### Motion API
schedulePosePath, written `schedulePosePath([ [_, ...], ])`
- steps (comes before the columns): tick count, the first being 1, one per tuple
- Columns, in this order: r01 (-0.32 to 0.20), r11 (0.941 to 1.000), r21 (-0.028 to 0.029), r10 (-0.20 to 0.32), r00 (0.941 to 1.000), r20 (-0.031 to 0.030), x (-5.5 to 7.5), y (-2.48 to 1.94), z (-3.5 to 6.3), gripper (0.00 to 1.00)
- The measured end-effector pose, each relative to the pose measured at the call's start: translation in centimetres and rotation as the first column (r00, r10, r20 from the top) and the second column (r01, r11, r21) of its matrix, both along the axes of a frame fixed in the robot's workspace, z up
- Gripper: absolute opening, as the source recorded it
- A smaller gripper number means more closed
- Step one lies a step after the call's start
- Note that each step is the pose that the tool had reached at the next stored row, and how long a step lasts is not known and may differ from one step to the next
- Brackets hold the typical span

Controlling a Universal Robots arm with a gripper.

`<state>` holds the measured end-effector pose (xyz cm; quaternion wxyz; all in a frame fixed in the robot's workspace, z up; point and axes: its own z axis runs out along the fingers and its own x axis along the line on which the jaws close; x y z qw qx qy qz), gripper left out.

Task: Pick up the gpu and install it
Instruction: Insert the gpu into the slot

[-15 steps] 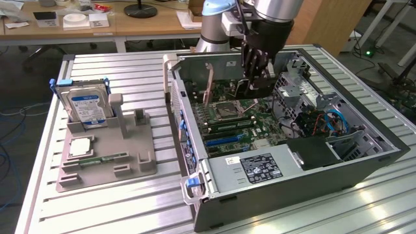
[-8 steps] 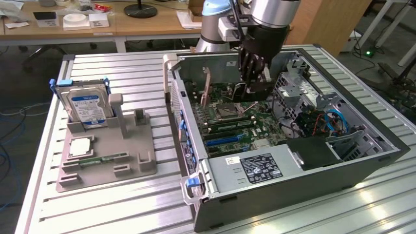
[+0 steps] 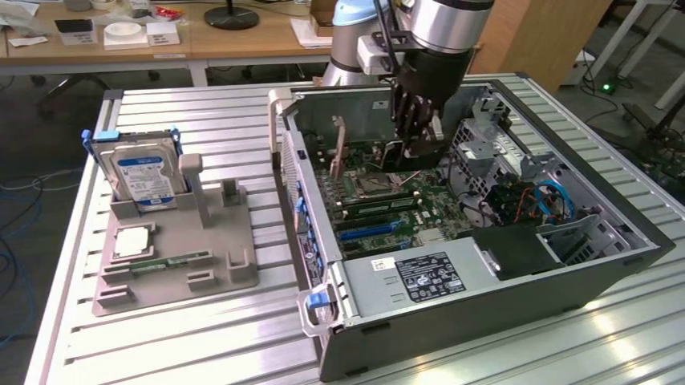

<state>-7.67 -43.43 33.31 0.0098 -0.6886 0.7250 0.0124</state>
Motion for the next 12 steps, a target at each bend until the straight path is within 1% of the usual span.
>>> schedulePosePath([
  [6,0.005,1.0000,0.0001,-0.005,1.0000,0.0002,-0.2,-0.06,-1.03,0.27],
  [10,0.007,1.0000,0.0000,-0.007,1.0000,0.0002,-0.2,-0.79,-1.17,0.27],
  [12,0.007,1.0000,0.0000,-0.007,1.0000,0.0003,-0.2,-1.04,-1.25,0.27],
])
